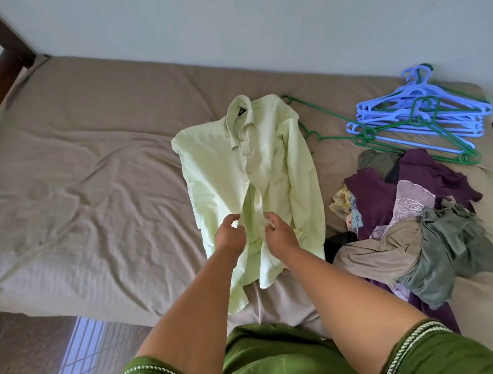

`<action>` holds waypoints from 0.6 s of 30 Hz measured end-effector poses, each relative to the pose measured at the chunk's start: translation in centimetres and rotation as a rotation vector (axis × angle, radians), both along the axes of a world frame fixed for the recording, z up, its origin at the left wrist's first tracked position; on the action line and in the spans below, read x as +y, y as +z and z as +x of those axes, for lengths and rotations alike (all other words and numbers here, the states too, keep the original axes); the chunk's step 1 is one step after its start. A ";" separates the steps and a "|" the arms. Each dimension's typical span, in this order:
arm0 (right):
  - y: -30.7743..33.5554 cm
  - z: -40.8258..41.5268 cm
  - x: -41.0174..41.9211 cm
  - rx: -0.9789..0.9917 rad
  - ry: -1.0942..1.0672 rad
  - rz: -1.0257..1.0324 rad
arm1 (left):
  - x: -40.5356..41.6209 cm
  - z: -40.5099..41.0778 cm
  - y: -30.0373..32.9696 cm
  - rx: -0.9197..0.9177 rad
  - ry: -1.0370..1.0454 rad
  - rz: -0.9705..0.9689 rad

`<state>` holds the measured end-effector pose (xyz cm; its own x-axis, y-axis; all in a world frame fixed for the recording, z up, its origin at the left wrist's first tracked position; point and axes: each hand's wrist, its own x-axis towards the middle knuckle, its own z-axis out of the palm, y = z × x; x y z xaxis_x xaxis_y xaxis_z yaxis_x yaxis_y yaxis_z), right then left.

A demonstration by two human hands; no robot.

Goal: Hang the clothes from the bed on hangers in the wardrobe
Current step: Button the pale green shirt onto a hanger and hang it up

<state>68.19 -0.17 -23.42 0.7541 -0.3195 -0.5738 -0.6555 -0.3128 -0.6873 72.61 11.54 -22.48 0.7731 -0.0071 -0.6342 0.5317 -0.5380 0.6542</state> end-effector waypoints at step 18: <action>-0.5 2.0 -0.4 0.088 0.012 -0.072 | 0.2 0.2 -0.9 0.136 0.113 -0.091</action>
<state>70.16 -0.55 -23.94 0.7061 -0.3535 -0.6135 -0.7080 -0.3674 -0.6031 72.86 11.73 -23.36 0.6795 0.0126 -0.7336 0.6720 -0.4121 0.6153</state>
